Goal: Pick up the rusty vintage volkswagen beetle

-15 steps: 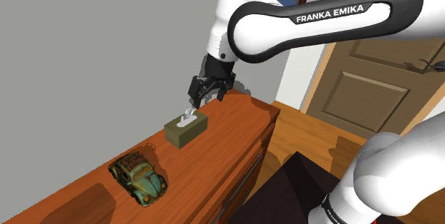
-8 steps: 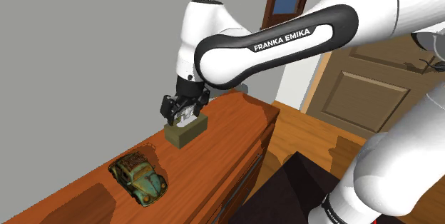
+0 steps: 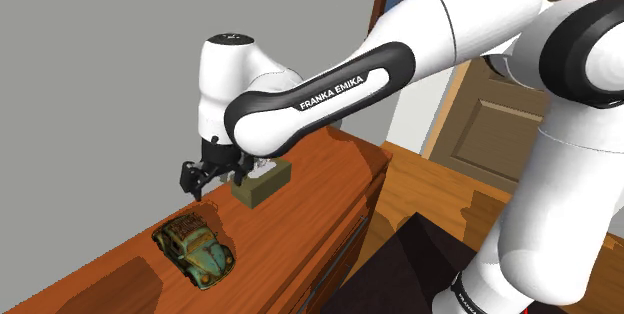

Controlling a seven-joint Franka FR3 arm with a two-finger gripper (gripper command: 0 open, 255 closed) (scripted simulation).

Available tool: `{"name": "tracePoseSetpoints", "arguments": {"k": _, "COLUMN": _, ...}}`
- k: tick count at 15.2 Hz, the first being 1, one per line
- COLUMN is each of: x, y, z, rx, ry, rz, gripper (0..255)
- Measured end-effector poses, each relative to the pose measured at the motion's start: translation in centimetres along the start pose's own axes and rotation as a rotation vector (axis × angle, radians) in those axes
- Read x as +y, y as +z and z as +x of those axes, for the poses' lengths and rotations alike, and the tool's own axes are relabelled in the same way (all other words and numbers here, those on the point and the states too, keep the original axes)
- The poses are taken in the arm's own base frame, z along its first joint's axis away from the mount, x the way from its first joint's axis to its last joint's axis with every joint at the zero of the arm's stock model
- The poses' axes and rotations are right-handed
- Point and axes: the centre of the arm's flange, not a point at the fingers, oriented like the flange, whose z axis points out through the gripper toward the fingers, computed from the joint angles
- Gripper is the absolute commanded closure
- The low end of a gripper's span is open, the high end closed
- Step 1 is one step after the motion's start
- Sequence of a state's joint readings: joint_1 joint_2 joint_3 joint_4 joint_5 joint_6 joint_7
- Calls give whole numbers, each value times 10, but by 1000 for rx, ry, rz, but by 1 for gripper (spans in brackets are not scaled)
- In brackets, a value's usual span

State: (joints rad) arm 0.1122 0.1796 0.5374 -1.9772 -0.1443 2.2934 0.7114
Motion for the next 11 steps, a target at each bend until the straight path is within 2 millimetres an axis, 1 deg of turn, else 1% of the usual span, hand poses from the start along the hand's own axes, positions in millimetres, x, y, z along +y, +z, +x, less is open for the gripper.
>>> {"name": "tracePoseSetpoints", "arguments": {"k": 5, "x": -46, "y": 44, "z": 19, "rx": -8, "ry": -3, "rz": 3, "gripper": 0}}
{"name": "tracePoseSetpoints", "arguments": {"k": 6, "x": -55, "y": 54, "z": 19, "rx": -9, "ry": -4, "rz": 3, "gripper": 0}}
{"name": "tracePoseSetpoints", "arguments": {"k": 8, "x": -60, "y": 67, "z": 21, "rx": -11, "ry": -5, "rz": 3, "gripper": 0}}
{"name": "tracePoseSetpoints", "arguments": {"k": 11, "x": -60, "y": 82, "z": 20, "rx": -11, "ry": -4, "rz": 3, "gripper": 0}}
